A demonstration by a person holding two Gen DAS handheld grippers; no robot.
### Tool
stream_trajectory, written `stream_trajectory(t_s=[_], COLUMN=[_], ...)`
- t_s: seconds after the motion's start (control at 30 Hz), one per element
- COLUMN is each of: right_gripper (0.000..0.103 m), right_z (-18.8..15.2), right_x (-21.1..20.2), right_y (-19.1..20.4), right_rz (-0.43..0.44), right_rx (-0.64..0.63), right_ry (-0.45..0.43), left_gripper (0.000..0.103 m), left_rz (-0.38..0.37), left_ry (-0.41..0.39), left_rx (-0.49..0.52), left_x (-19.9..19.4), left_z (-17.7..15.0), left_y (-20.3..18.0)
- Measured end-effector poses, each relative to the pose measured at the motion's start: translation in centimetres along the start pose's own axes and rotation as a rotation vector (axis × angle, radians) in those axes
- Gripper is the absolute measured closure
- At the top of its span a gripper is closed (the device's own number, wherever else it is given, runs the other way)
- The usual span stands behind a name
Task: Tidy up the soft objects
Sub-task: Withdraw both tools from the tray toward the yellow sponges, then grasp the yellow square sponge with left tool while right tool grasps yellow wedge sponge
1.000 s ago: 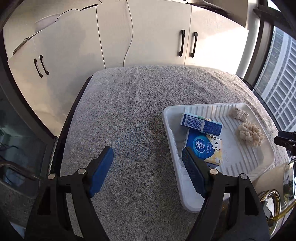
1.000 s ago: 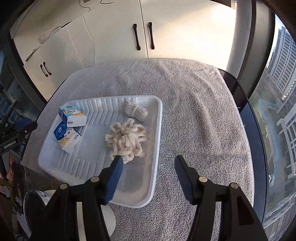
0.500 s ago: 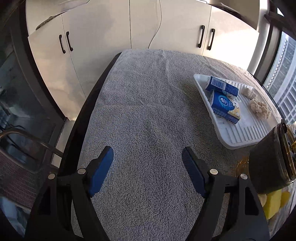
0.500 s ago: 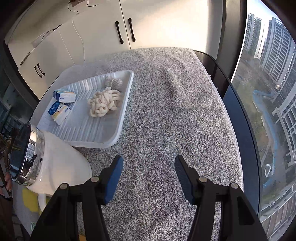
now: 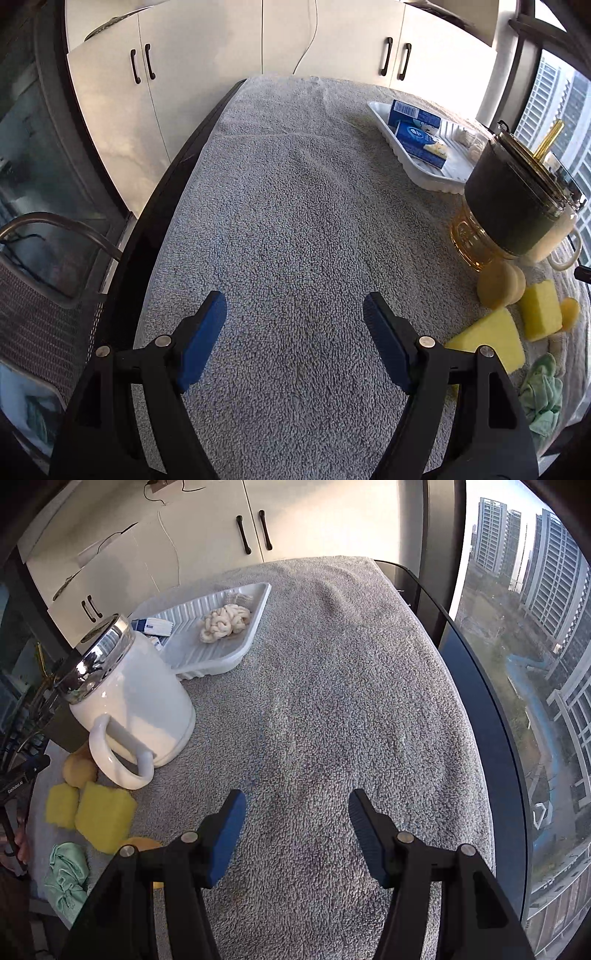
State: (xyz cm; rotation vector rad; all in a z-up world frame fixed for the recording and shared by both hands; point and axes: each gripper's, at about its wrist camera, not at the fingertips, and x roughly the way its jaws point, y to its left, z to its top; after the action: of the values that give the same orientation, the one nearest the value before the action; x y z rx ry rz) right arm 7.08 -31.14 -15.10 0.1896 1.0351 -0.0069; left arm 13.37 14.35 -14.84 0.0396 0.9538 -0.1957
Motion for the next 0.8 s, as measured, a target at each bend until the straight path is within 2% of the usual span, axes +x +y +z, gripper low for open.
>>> stream_trajectory(t_s=[0.2,0.47,0.7,0.8], right_gripper=[0.041,0.04,0.04,0.04], right_z=[-2.9,-6.2,-7.4,-7.2], right_x=[-1.9,-3.2,-3.0,-2.4], right_y=[0.7,2.8,6.5,7.7], right_rz=[0.022,0.065,0.141,0.163], right_rx=[0.004,-0.003,-0.05,-0.066], right_ry=[-0.006,-0.007,0.0,0.005], left_gripper=[0.027,0.027,0.027,0.027], left_rz=[-0.033,-0.133,-0.259,-0.259], left_ry=[0.001,-0.013,-0.008,-0.007], left_rx=[0.012,0.037,0.049,0.065], left_x=[-1.9,-4.2,-4.2,-4.0], left_z=[-1.9,-3.8,-3.4,-3.0], left_y=[-1.0,-4.6,-8.6,-10.3])
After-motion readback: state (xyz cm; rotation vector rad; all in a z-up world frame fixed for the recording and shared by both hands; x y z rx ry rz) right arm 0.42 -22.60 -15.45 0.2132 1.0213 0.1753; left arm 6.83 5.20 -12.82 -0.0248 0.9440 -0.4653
